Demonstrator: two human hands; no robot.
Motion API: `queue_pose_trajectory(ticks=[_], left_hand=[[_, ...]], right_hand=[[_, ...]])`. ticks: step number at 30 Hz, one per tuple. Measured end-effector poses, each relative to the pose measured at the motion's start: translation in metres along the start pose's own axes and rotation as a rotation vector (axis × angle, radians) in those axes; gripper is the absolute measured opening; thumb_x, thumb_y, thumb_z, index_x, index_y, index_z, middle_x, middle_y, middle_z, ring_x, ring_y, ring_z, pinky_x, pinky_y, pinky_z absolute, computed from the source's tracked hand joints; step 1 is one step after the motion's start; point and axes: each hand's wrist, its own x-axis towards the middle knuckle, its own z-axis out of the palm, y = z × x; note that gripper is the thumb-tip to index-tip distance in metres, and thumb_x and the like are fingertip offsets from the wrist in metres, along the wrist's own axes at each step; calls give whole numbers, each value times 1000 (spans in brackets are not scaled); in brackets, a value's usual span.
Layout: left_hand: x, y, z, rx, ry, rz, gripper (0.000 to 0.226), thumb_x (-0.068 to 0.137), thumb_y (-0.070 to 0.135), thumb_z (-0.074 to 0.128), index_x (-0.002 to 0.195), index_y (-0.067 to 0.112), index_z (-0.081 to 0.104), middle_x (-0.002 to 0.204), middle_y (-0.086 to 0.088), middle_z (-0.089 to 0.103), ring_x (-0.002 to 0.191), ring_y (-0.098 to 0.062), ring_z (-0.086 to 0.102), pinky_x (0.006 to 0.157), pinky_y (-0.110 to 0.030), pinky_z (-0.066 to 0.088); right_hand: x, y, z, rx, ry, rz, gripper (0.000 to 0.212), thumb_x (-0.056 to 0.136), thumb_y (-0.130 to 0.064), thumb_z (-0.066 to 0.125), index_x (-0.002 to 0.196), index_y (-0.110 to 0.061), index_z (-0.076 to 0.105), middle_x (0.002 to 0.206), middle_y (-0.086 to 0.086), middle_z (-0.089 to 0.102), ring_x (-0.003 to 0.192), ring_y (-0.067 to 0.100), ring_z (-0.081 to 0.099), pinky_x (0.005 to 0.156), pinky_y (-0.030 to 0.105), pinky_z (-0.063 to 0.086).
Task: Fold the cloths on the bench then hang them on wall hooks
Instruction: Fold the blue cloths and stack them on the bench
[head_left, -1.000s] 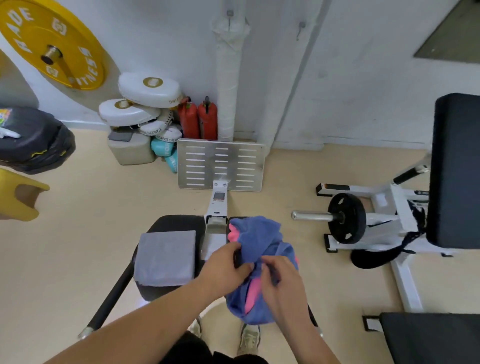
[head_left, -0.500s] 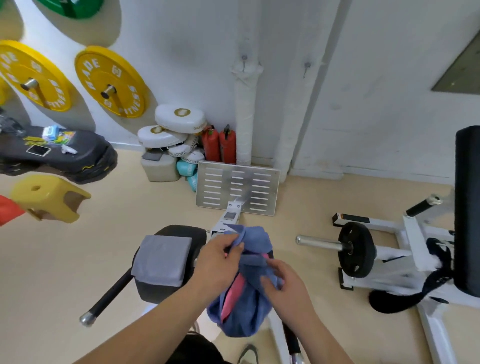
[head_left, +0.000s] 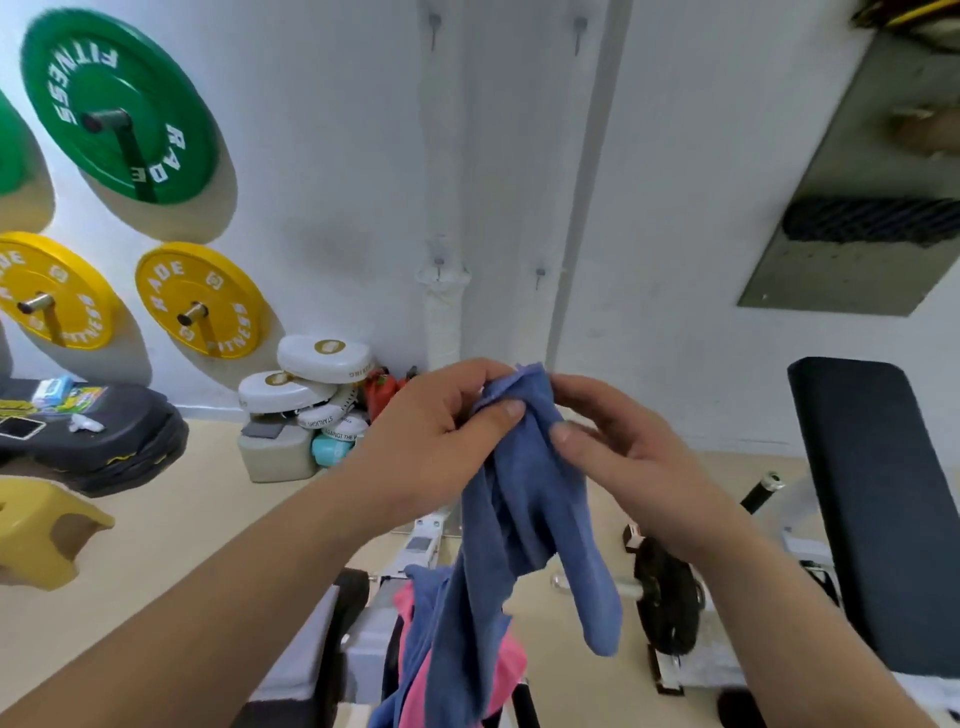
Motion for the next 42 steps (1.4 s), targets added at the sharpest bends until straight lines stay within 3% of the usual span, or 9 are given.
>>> queue_pose_trajectory(ticks=[4, 6, 8, 11, 17, 26, 32, 36, 42], left_hand=[[0, 4, 3, 64, -79, -27, 11, 102, 24, 60, 102, 31, 68, 91, 3, 78, 88, -14, 74, 81, -31, 58], [-2, -3, 7, 96, -97, -48, 14, 101, 20, 60, 100, 32, 67, 89, 2, 77, 84, -15, 73, 78, -29, 57], [-4, -16, 9, 120, -111, -85, 24, 96, 8, 57, 99, 30, 67, 86, 1, 77, 77, -10, 70, 72, -23, 55], [-6, -44, 18, 216, -130, -94, 34, 79, -3, 53, 86, 27, 66, 75, 3, 71, 66, -8, 62, 61, -20, 49], [-4, -121, 31, 498, -14, -224, 11, 66, 12, 50, 59, 17, 43, 54, 2, 43, 54, -12, 36, 51, -28, 29], [-23, -203, 33, 622, -56, -582, 11, 71, 14, 55, 62, 10, 57, 61, -5, 62, 67, -26, 62, 55, -27, 41], [-4, -140, 54, 333, -40, -272, 20, 88, 8, 53, 76, 15, 67, 71, -5, 67, 69, -12, 58, 68, -40, 50], [-7, -86, 77, 234, -190, -82, 27, 88, 20, 50, 88, 38, 69, 82, 16, 72, 83, -1, 66, 75, -21, 53], [-20, -84, 75, 237, -186, -32, 28, 93, 13, 60, 112, 31, 67, 91, 11, 70, 85, -6, 67, 76, -18, 53]], right_hand=[[6, -3, -13, -91, -3, 96, 23, 99, -20, 66, 121, -26, 70, 103, 5, 77, 101, 18, 74, 96, 39, 58], [3, 3, -15, -157, -18, 110, 5, 97, -22, 70, 97, -20, 75, 93, 12, 74, 86, 15, 70, 82, 36, 55], [0, 9, -17, -151, 40, 126, 12, 95, -18, 68, 84, -11, 67, 84, 19, 67, 75, 15, 60, 72, 36, 49], [-1, 9, -15, -88, 140, 124, 11, 94, -10, 63, 86, -5, 57, 78, 21, 57, 70, 18, 56, 68, 39, 48], [5, 7, -24, -23, 382, 170, 23, 95, -22, 65, 78, -14, 51, 66, -2, 49, 61, 12, 50, 62, 33, 44], [-17, 64, -75, -178, 746, 303, 33, 101, -32, 57, 80, -14, 40, 73, 2, 42, 68, 20, 43, 60, 33, 36], [-44, 83, -50, -259, 549, 377, 32, 93, -25, 71, 77, -14, 46, 71, 0, 51, 63, 11, 52, 57, 20, 41], [-50, 81, 1, -198, 334, 266, 28, 82, -21, 84, 79, -22, 56, 98, -12, 68, 87, -3, 64, 73, 10, 47], [-63, 88, 23, -115, 283, 285, 32, 85, -25, 79, 74, -16, 51, 75, 16, 56, 68, 29, 57, 62, 45, 54]])
